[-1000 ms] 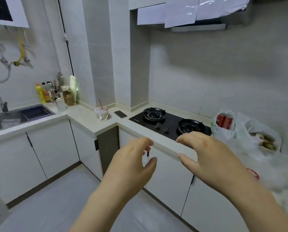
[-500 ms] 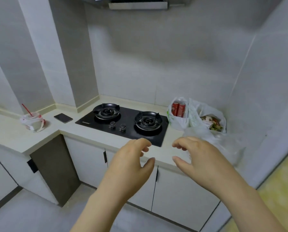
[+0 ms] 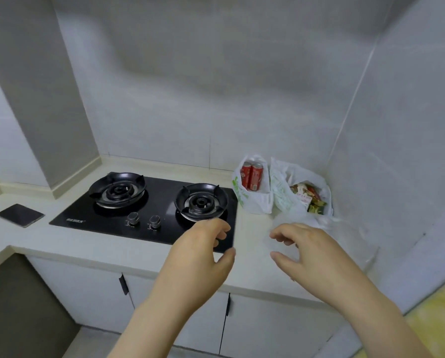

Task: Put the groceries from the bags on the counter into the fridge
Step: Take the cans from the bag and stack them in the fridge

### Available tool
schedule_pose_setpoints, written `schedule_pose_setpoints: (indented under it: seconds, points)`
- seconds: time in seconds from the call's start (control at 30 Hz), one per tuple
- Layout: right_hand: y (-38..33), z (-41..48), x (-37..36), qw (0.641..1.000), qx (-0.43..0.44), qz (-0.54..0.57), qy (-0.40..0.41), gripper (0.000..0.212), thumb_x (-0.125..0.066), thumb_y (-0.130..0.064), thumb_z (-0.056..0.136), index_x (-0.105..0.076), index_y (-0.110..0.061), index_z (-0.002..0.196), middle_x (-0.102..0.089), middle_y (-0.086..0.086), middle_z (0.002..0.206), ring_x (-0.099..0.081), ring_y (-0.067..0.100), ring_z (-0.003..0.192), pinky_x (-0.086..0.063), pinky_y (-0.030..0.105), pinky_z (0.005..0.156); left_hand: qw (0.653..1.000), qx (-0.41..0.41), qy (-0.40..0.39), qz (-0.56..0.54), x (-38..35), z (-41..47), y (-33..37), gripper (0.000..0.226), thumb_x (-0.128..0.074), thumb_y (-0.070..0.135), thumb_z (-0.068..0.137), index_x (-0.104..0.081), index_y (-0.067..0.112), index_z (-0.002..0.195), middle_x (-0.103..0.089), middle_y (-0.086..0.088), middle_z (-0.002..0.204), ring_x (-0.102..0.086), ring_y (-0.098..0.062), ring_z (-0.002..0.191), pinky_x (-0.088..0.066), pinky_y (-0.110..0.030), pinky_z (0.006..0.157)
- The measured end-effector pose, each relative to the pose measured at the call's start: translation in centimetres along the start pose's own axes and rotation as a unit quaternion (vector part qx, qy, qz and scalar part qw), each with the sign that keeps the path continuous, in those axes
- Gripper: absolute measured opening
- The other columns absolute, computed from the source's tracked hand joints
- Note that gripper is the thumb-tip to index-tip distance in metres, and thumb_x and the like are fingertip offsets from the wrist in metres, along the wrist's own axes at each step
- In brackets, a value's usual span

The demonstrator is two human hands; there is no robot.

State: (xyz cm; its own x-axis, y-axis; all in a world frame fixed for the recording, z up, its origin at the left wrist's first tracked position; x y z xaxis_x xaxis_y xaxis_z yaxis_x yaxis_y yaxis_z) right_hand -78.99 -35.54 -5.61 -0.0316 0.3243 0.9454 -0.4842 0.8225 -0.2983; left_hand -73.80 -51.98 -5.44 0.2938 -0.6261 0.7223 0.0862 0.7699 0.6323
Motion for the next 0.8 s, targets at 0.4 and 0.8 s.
schedule_pose_setpoints:
  seconds: [0.4, 0.8]
  points:
    - [9.4, 12.6, -1.2, 1.000, -0.010, 0.011, -0.007, 0.029, -0.055, -0.040, 0.090, -0.055, -0.034, 0.119, -0.057, -0.020, 0.114, -0.052, -0.001, 0.106, -0.043, 0.019, 0.089, 0.999, -0.004, -0.027, 0.023, -6.4, 14.2, -1.0, 0.032, -0.059, 0.031, 0.087, -0.056, 0.028, 0.119, -0.058, 0.016, 0.110, -0.054, 0.000, 0.099, -0.048, -0.023, 0.088]
    - [16.0, 22.9, -3.5, 0.998, -0.025, 0.046, -0.035, 0.032, -0.058, -0.037, 0.088, -0.058, -0.032, 0.120, -0.059, -0.016, 0.113, -0.055, 0.004, 0.105, -0.046, 0.025, 0.092, 0.998, 0.024, -0.052, 0.037, -11.2, 24.3, -4.0, 0.030, -0.062, 0.031, 0.086, -0.057, 0.028, 0.115, -0.059, 0.015, 0.106, -0.056, 0.000, 0.097, -0.050, -0.026, 0.089]
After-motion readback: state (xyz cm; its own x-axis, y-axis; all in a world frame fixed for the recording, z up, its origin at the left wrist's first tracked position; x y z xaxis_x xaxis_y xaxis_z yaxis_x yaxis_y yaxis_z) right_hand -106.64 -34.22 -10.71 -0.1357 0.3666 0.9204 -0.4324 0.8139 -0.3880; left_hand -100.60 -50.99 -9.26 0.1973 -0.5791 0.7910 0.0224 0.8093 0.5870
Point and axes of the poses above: each hand's wrist, its own z-axis towards the middle knuckle, its own x-axis out of the back of the hand, y = z × x, the point moved 10 cm from there along z, towards the middle knuckle
